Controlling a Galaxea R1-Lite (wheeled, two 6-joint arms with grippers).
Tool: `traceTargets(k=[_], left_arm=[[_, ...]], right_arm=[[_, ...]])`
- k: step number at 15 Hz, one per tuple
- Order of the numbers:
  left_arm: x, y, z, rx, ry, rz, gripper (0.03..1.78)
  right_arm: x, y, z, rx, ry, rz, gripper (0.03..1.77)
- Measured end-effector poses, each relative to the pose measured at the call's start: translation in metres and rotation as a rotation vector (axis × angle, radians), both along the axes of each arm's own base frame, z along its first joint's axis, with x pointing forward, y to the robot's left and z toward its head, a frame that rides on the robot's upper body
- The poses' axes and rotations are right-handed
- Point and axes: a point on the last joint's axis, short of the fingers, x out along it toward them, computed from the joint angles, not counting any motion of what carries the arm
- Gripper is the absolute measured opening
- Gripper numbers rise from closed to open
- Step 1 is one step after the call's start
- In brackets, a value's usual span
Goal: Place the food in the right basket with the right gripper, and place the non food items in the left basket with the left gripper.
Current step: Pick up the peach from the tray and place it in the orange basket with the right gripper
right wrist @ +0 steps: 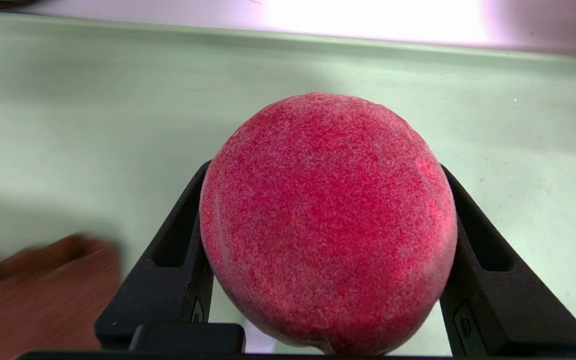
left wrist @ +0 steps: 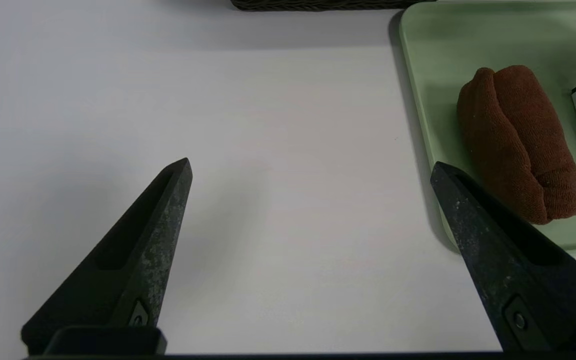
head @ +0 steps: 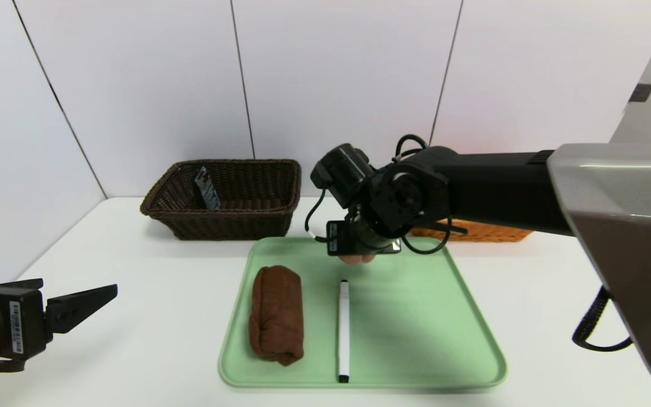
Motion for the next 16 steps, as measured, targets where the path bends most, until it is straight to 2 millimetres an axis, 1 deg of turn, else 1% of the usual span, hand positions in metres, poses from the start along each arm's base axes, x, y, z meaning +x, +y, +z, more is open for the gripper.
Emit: traceTargets(k=[2,3,4,5,7,9,11,13,14,16], left_arm=[[-0.001,0.000,0.003,-0.002,-0.012,-0.003,1.69],[-0.001,0.000,0.005,-0.004,-0.019,-0.004,1.69],[-0.001,0.000,0.007,-0.006,-0.025,-0.006,1.69],[-0.001,0.000,0.010,-0.008,-0.034,-0.007,1.69],[0.000,0.000,0.014,-0.011,-0.038,-0.011,1.69],[0.000,-0.001,0.017,-0.015,-0.038,-0.019,1.69],[0.001,-0.001,0.018,-0.016,-0.038,-0.021,1.69],[0.001,-0.001,0.018,-0.018,-0.038,-0.023,1.69],[0.002,-0.001,0.018,-0.018,-0.038,-0.023,1.69],[0.002,-0.001,0.018,-0.020,-0.036,-0.022,1.69]], right_arm=[[-0.012,-0.004,0.027,0.039,-0.052,0.020,1.18],[-0.015,-0.012,0.044,0.065,-0.087,0.016,1.18],[-0.013,-0.024,0.060,0.096,-0.126,-0.006,1.17],[-0.007,-0.040,0.075,0.129,-0.175,-0.043,1.17],[0.008,-0.081,0.103,0.182,-0.280,-0.128,1.17],[0.022,-0.125,0.121,0.221,-0.347,-0.209,1.17],[0.034,-0.167,0.127,0.231,-0.365,-0.294,1.17],[0.047,-0.202,0.121,0.215,-0.356,-0.388,1.17],[0.053,-0.216,0.115,0.206,-0.342,-0.426,1.17],[0.064,-0.232,0.101,0.204,-0.308,-0.475,1.17]])
